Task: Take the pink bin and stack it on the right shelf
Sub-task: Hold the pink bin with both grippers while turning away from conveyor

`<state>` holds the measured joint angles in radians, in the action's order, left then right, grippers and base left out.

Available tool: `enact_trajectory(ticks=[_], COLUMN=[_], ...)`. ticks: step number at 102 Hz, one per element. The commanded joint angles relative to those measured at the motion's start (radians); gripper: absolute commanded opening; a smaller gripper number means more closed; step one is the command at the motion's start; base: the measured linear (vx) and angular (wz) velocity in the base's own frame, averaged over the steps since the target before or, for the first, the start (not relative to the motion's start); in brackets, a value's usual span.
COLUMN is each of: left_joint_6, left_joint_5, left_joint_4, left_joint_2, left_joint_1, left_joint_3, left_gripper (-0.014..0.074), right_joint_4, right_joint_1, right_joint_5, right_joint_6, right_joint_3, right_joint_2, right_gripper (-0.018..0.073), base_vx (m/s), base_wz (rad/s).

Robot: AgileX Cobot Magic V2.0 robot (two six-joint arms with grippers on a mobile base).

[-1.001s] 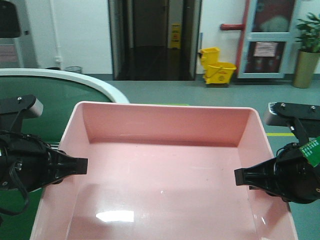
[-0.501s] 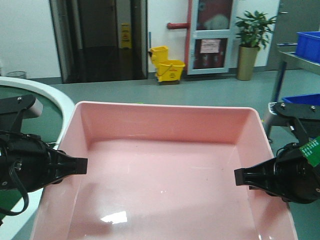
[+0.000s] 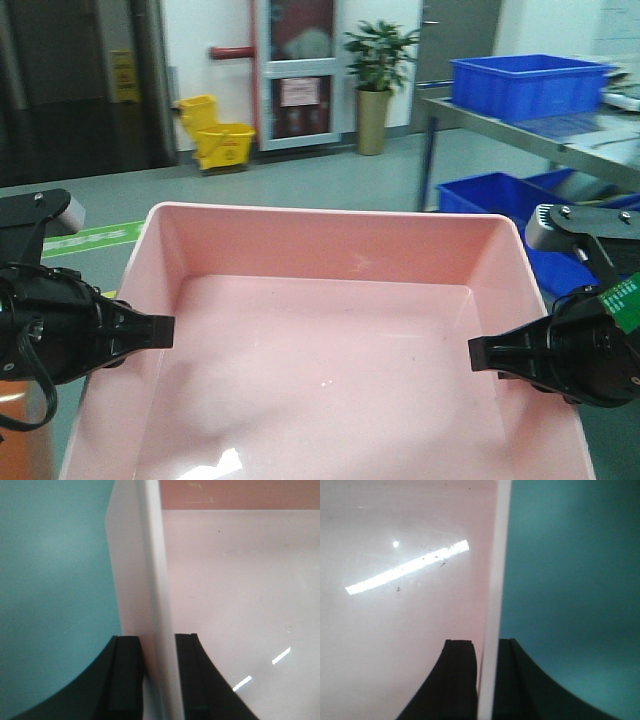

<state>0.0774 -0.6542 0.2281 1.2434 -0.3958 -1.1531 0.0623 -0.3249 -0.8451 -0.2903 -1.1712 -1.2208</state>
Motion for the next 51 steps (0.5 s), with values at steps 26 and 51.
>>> enact_trajectory(ticks=[26, 51], left_joint_6=[-0.016, -0.016], left_joint_5=[0.086, 0.086], left_joint_4=[-0.005, -0.005], left_joint_2=[-0.036, -0.036], left_joint_1=[0.004, 0.004], left_joint_3=[-0.037, -0.037], left_gripper=[-0.0001, -0.0001], right_joint_4=[0.063, 0.063], right_joint_1=[0.013, 0.013], right_joint_5=[0.055, 0.045], right_joint_6=[0.022, 0.022], right_joint_3=[-0.033, -0.033], right_joint_2=[0.029, 0.029], right_gripper=[-0.0008, -0.0008], base_vx=[0.23, 0.29], base_wz=[-0.62, -0.45])
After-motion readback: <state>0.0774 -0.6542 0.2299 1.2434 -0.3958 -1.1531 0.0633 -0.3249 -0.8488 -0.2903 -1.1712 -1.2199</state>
